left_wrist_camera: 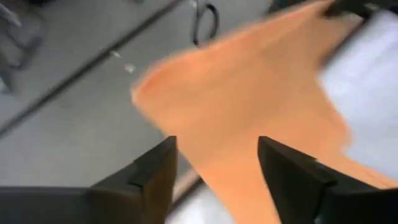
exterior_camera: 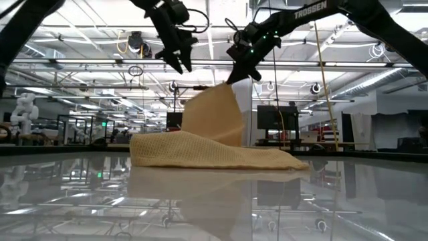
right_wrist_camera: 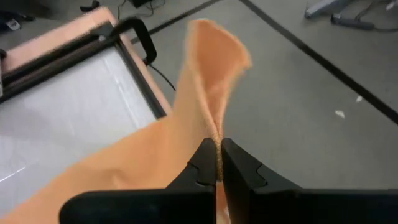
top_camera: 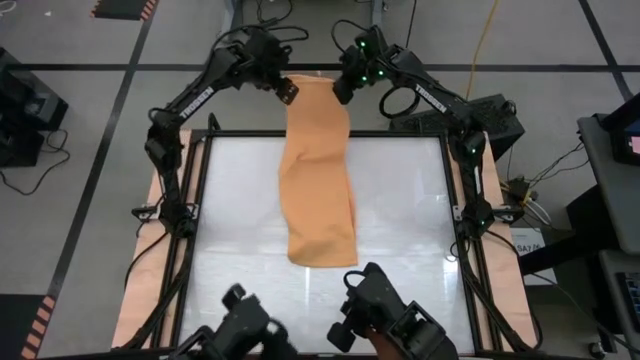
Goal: Roll towel into tight, uniform cylinder
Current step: Roll the yellow towel
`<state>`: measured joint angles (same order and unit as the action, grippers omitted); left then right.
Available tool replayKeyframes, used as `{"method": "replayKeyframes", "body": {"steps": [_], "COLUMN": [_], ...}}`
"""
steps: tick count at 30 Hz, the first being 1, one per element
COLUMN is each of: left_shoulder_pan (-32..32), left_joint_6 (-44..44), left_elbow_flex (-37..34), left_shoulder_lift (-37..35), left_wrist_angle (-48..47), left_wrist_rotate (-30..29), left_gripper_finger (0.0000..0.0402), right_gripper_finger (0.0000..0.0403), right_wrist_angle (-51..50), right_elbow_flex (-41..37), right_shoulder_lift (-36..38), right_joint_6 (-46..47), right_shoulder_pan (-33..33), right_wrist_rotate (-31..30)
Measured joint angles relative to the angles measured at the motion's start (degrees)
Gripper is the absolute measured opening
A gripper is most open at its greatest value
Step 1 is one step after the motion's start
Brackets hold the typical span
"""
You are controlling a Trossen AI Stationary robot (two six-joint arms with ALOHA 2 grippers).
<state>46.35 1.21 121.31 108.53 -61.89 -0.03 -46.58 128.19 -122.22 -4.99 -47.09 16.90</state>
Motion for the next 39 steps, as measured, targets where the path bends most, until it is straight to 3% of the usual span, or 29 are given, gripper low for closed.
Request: {"method": "replayKeyframes", "body": {"steps": [4,8,16,23,28,32,39], "left_shoulder_pan": [-1.75,-6.67,-16.86,-23.74,-27.12,-28.23,-29.33], "left_joint_6": [2.51,8.15,4.59,0.53,-5.85,-9.83,-11.39], "left_elbow_flex": [-1.01,-10.55,-30.42,-39.51,-47.35,-52.25,-58.35], "left_shoulder_lift": [-0.39,-0.93,-1.10,-1.03,-0.81,-0.81,-0.84], "left_wrist_angle": [-11.05,-10.79,5.27,16.09,25.49,30.71,39.24], "left_wrist_rotate": [15.26,23.88,24.00,20.93,15.43,14.47,14.49], "left_gripper_finger": [0.0250,0.0228,0.0130,0.0059,0.0041,0.0040,0.0040], "right_gripper_finger": [0.0000,0.0000,0.0000,0.0000,0.0000,0.0005,0.0085], "right_wrist_angle": [0.14,1.18,-0.02,-2.80,-2.92,-2.89,-4.66], "right_elbow_flex": [-0.01,-0.01,-0.01,-0.01,-0.01,-0.01,-0.03], "right_shoulder_lift": [-0.28,-0.28,-0.25,-0.25,-0.25,-0.25,0.13], "right_joint_6": [-0.24,-1.41,-3.73,-4.98,-5.35,-5.38,-3.39], "right_shoulder_pan": [0.02,-0.10,-0.63,-0.61,-0.61,-0.61,-0.65], "right_wrist_rotate": [-0.06,-0.43,-0.51,-0.48,-0.49,-0.73,-3.34]}}
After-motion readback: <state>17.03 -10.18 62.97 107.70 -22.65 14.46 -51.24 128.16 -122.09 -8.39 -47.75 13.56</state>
